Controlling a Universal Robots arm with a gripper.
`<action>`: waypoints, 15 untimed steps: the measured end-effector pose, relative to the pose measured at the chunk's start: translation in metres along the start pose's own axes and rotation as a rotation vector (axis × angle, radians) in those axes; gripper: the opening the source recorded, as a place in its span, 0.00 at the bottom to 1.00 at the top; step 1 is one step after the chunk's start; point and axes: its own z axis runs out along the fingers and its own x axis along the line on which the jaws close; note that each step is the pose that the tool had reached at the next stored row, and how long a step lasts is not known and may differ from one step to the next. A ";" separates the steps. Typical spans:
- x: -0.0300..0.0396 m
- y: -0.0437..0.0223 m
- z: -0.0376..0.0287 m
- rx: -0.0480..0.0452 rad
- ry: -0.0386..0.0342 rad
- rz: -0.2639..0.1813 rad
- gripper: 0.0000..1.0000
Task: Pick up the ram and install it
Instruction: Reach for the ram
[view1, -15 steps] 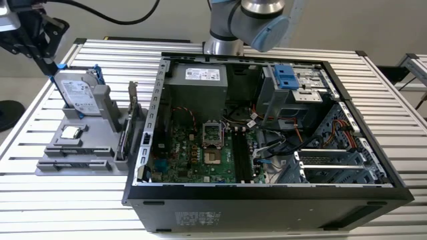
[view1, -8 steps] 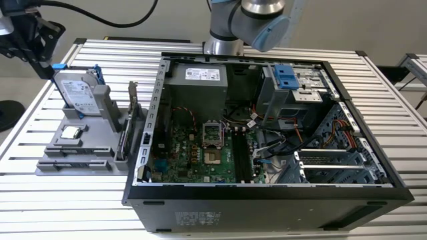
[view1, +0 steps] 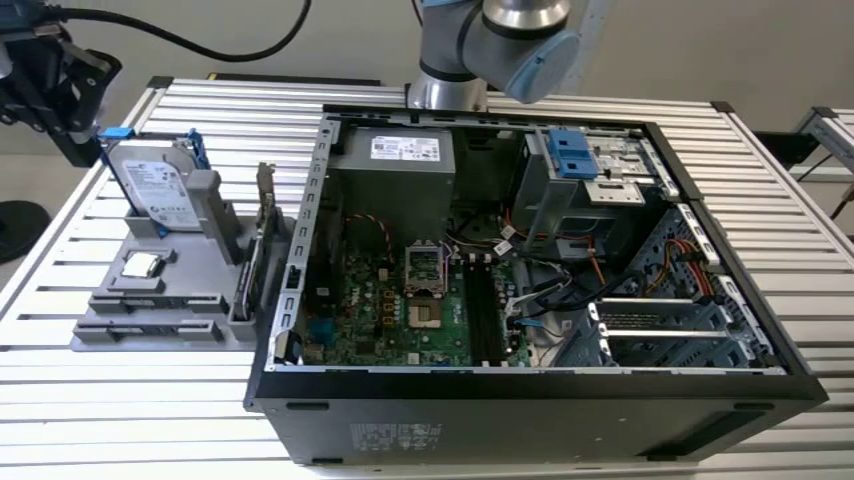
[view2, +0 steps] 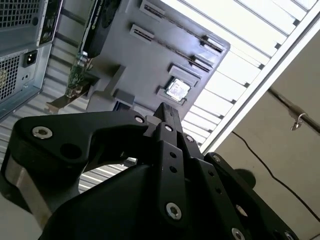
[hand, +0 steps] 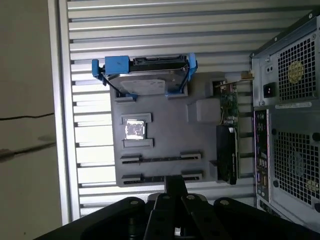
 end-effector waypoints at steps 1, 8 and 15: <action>0.0001 -0.0014 -0.0001 0.0000 0.0000 0.000 0.00; 0.0011 -0.0113 -0.0006 0.0000 0.0000 0.000 0.00; 0.0019 -0.0212 -0.0010 0.0000 -0.0001 0.000 0.00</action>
